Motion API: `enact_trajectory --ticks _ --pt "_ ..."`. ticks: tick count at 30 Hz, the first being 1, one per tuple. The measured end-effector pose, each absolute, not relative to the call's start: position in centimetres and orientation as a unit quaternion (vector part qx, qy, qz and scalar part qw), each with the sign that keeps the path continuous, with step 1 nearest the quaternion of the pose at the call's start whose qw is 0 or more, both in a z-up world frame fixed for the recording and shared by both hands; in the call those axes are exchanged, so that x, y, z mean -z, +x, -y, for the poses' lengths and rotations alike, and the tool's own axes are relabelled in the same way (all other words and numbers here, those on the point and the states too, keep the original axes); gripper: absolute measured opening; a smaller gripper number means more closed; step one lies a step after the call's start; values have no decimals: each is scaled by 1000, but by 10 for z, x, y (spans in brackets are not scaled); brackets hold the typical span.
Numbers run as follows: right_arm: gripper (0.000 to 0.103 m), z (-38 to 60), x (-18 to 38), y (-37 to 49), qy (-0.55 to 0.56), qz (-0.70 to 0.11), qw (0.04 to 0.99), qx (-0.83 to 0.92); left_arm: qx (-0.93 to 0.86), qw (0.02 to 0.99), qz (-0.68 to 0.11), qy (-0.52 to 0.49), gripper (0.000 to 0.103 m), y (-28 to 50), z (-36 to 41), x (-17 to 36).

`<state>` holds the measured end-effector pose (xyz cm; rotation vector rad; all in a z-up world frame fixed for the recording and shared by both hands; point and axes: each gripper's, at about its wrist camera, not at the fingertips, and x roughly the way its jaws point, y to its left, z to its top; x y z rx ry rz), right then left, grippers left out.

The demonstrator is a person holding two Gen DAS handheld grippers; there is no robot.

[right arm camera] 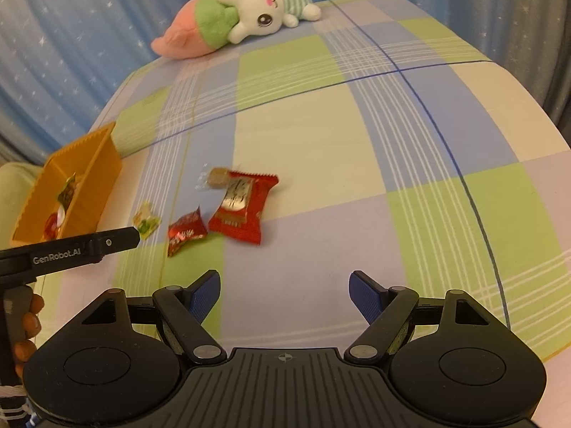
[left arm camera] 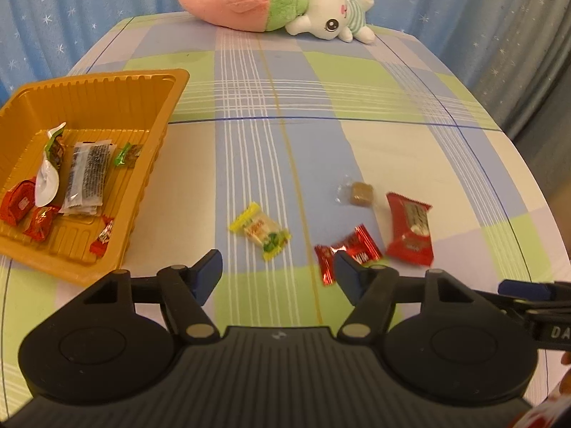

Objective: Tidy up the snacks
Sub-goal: 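Move both open tools away from the tray toward the remaining candies, then lower the left tool onto the yellow-wrapped candy and grasp it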

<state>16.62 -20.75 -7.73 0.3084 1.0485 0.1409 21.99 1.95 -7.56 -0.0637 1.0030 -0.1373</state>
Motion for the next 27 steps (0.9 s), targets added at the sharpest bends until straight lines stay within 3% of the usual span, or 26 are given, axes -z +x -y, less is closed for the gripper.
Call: enact_trajectory --ticks 14,27 --pt "79 215 83 182 168 -496 851 -48 66 866 -495 -34 52 257 -13 97" --pt "79 223 87 185 181 -500 846 -31 102 863 -494 9 33 269 -6 108"
